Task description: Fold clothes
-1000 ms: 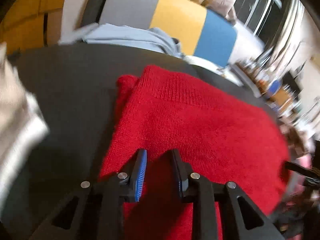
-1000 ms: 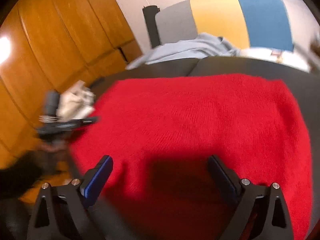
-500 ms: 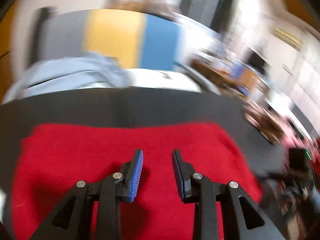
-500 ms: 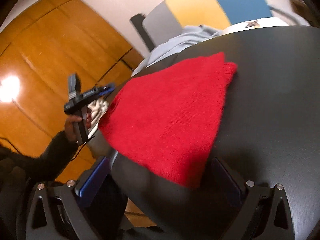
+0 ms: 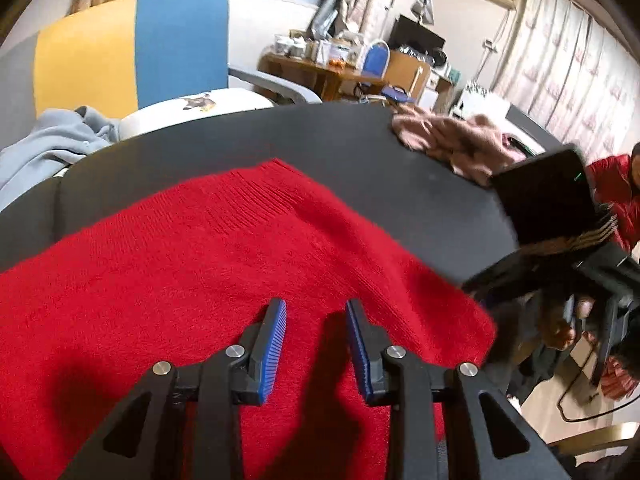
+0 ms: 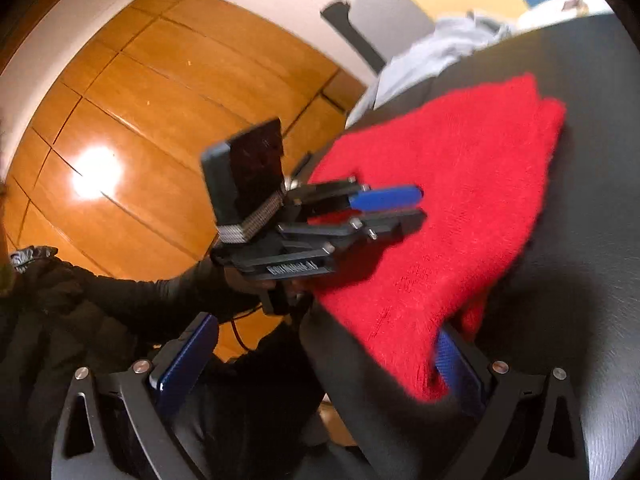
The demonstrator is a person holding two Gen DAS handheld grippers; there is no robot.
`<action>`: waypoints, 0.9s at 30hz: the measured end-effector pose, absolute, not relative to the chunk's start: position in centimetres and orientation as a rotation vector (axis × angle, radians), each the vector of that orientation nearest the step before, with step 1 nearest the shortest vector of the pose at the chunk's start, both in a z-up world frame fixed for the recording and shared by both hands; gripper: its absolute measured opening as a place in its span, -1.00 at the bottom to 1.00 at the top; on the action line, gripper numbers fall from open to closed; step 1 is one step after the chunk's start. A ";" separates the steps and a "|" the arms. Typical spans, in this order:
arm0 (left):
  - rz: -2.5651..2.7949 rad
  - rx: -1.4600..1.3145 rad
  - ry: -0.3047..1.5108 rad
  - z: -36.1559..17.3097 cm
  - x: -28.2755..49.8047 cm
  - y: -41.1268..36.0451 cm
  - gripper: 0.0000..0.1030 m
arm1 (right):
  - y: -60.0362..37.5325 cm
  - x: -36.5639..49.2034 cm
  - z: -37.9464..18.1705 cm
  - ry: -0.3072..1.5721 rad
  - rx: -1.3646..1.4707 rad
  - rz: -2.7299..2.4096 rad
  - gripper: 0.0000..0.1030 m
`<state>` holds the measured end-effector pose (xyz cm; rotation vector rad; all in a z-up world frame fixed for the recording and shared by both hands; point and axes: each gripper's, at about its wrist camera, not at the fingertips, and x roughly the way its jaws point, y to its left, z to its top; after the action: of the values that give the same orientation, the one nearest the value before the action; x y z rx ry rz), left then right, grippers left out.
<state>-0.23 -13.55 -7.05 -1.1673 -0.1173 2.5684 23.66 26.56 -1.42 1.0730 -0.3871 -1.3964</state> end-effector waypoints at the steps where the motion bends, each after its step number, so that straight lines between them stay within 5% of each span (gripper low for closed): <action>1: 2.577 -1.165 -0.105 -7.0 0.1 -13.7 -0.41 | 25.6 23.3 -1.9 -0.360 1.104 -1.340 1.00; 5: 2.585 -1.179 -0.003 -8.5 0.3 -13.2 -0.36 | 23.2 23.8 -2.4 -0.226 1.192 -1.063 1.00; 10: 2.646 -1.115 -0.126 -8.9 1.2 -13.8 -0.36 | 23.1 25.3 -2.6 -0.005 1.339 -1.003 0.97; 20: 2.782 -1.083 -0.161 -6.4 4.4 -15.8 -0.33 | 27.1 26.3 0.3 -0.075 1.297 -1.545 1.00; 27: 2.969 -1.139 -0.150 -6.9 8.0 -19.9 -0.32 | 22.3 25.1 4.7 -0.235 0.964 -1.842 1.00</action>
<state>8.04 -19.89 -6.91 -1.1392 -0.1500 2.9689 25.05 22.29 4.73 0.9639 -0.2348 -1.8415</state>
